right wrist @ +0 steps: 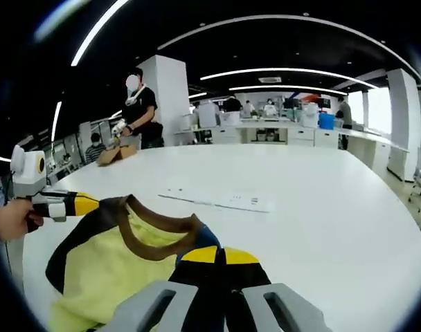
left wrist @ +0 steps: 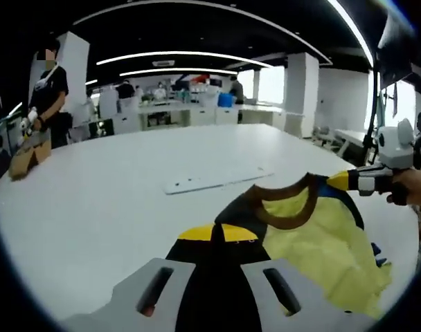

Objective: Fold the garment on the visible template until the final outline fits inside the template.

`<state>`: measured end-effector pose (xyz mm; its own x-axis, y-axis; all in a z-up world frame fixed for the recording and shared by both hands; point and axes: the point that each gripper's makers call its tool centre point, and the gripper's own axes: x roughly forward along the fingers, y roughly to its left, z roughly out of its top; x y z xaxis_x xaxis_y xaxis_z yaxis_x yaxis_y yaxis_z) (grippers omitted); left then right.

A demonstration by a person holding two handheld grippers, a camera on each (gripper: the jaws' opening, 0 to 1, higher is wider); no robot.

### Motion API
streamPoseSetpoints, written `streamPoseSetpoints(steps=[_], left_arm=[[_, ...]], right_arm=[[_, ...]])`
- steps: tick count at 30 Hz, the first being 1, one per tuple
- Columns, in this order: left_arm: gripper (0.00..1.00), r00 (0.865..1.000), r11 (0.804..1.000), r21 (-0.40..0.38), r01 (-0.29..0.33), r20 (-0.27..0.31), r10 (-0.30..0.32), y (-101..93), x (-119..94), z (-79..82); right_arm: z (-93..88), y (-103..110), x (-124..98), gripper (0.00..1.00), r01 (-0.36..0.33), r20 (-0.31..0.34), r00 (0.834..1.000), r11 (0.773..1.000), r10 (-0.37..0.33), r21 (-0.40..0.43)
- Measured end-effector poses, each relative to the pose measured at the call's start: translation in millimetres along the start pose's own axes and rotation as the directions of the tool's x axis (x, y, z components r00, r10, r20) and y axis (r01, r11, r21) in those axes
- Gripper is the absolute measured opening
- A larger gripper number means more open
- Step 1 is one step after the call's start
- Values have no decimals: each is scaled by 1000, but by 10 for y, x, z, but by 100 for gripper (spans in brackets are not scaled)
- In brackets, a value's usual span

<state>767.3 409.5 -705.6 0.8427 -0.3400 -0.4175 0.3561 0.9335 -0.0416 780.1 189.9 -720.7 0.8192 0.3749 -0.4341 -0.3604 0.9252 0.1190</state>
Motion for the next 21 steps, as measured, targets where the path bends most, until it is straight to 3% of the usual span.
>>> streamPoseSetpoints(steps=[4,6,12,19,21], left_arm=[[0,999,1000,20,-7,-41,8,33,104,-150],[0,998,1000,24,-7,-56,9,41,140,-211],[0,995,999,37,-20,-99,24,71,199,-346],[1,995,999,50,-20,-96,25,88,144,-345],[0,995,997,70,-26,-93,32,114,113,-322]], right_arm=[[-152,-36,88,0,8,-38,999,999,-6,53],[-209,-33,122,0,8,-52,999,999,-6,31],[-255,-38,185,0,4,-55,999,998,0,66],[-244,-6,158,0,-11,-54,998,996,16,88],[-232,1,124,6,-12,-56,998,997,17,79]])
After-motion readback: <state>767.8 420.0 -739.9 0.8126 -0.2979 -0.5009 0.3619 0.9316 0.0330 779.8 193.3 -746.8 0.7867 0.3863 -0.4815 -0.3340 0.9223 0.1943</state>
